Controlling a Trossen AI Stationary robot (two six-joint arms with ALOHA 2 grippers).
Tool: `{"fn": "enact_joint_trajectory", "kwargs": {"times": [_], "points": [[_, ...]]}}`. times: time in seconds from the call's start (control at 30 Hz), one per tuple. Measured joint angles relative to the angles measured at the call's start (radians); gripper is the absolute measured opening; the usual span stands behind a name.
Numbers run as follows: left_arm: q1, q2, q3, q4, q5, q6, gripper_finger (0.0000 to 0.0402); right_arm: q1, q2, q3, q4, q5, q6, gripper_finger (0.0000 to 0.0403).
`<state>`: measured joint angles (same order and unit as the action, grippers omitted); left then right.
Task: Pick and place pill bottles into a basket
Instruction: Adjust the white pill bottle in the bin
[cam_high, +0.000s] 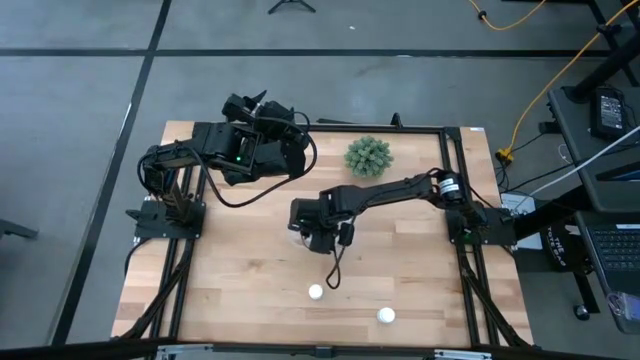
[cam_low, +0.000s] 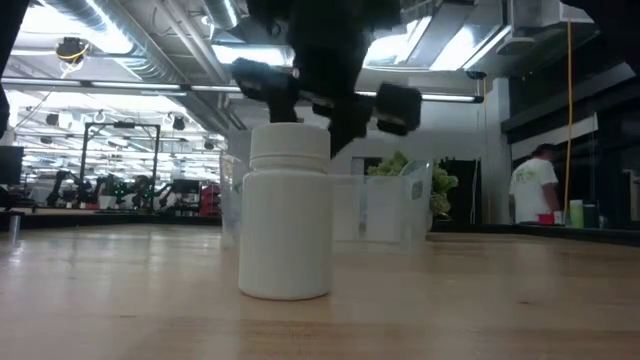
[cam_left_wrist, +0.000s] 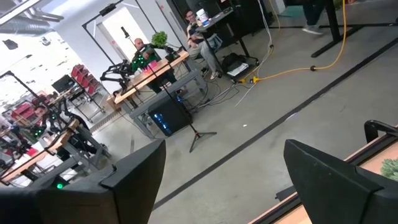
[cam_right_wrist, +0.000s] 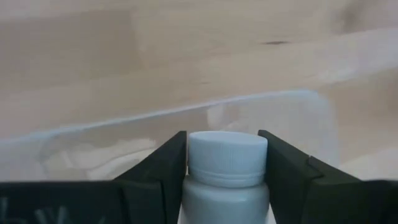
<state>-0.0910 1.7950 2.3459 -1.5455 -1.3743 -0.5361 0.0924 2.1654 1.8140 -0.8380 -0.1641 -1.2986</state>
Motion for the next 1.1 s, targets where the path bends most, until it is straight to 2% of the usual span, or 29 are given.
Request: {"fn": "enact_joint_trajectory", "kwargs": {"times": [0.33, 0.53, 0.67, 0.87, 1.0, 1.1], "points": [[0.000, 0.000, 0.000, 0.000, -0.004, 0.013, 0.0320, 0.016, -0.002, 0.151, -0.085, 0.091, 0.080, 0.0167], [-0.006, 0.000, 0.000, 0.000, -0.030, 0.065, 0.0320, -0.008, -0.004, 0.263, -0.113, 0.096, 0.231, 0.0167], [-0.011, 0.000, 0.000, 0.000, -0.070, 0.090, 0.0320, -0.035, -0.004, 0.343, -0.153, 0.096, 0.290, 0.0167], [-0.021, -0.029, 0.000, 0.005, -0.189, 0.150, 0.0320, -0.080, -0.004, 0.458, -0.175, 0.092, 0.431, 0.0167], [-0.021, -0.102, 0.000, -0.003, -0.198, 0.098, 0.0320, -0.129, -0.005, 0.515, -0.187, 0.084, 0.519, 0.0167], [-0.021, -0.168, 0.000, -0.026, -0.197, 0.012, 0.0320, -0.175, -0.005, 0.542, -0.185, 0.021, 0.597, 0.0166]]}}
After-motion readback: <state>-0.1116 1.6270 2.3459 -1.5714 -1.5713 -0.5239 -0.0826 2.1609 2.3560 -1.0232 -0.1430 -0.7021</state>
